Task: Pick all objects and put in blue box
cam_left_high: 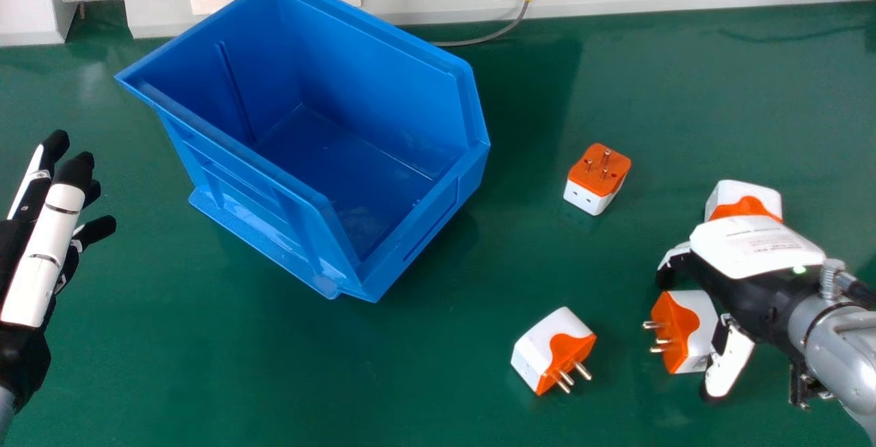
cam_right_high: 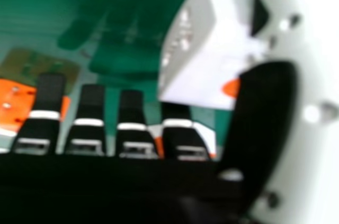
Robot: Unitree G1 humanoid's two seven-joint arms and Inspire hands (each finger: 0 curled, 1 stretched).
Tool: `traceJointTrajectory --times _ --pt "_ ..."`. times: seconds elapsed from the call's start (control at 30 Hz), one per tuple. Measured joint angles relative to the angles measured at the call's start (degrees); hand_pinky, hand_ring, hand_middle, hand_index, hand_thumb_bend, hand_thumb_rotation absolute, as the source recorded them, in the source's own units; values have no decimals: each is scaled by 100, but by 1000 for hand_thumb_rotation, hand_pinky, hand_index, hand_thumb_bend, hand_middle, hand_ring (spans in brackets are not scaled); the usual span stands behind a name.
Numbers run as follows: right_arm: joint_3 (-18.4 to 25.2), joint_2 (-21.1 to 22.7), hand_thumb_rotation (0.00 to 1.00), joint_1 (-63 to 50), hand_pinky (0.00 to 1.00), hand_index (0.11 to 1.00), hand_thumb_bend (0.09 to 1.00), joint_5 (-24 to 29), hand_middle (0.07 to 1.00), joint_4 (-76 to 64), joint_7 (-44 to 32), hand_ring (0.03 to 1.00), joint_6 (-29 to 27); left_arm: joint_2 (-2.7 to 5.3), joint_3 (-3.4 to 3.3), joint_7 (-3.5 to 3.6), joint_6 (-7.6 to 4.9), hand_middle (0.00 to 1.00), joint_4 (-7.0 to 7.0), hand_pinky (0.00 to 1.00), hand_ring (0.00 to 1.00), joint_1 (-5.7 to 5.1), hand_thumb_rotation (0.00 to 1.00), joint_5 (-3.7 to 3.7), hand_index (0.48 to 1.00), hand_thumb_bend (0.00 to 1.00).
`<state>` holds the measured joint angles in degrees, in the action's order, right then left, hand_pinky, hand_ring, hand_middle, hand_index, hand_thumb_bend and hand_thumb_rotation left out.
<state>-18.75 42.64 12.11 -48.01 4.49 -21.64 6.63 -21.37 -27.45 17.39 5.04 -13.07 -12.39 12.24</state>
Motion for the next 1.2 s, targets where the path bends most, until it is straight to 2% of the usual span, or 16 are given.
traceJointTrajectory --times 0.17,0.43,0.53,0.6,0.7,0.8,1.03,1.2 --pt "-13 0 32 8 714 767 829 -9 862 13 6 831 1 0 0 0 3 978 -1 885 960 0 955 0 1000 542" --pt "-38 -43 24 69 636 740 828 -109 833 114 97 777 -12 0 2 0 9 976 -6 878 957 0 956 -2 1000 531" --pt "-48 -66 16 119 618 734 826 -124 827 190 131 762 -38 0 19 -21 10 975 -7 876 956 2 957 -49 1000 530" --pt "-73 -90 12 199 614 730 825 -131 824 266 128 758 -45 1 50 -52 27 975 -41 875 957 3 956 -78 1000 532" --pt "-103 -184 4 318 622 726 822 -138 826 366 103 761 39 2 142 -76 60 976 -175 876 957 5 957 -99 1000 520" --pt "-108 -253 2 366 627 726 821 -139 827 400 91 768 125 2 162 -75 74 976 -192 877 958 10 958 -96 1000 514" --pt "-118 -412 0 477 632 723 819 -187 828 531 121 774 290 2 253 -16 135 978 -191 886 961 52 964 -92 1000 507" --pt "-133 -490 0 515 631 722 817 -221 830 561 113 775 501 1 262 24 164 980 -190 889 964 73 965 -84 1000 510"
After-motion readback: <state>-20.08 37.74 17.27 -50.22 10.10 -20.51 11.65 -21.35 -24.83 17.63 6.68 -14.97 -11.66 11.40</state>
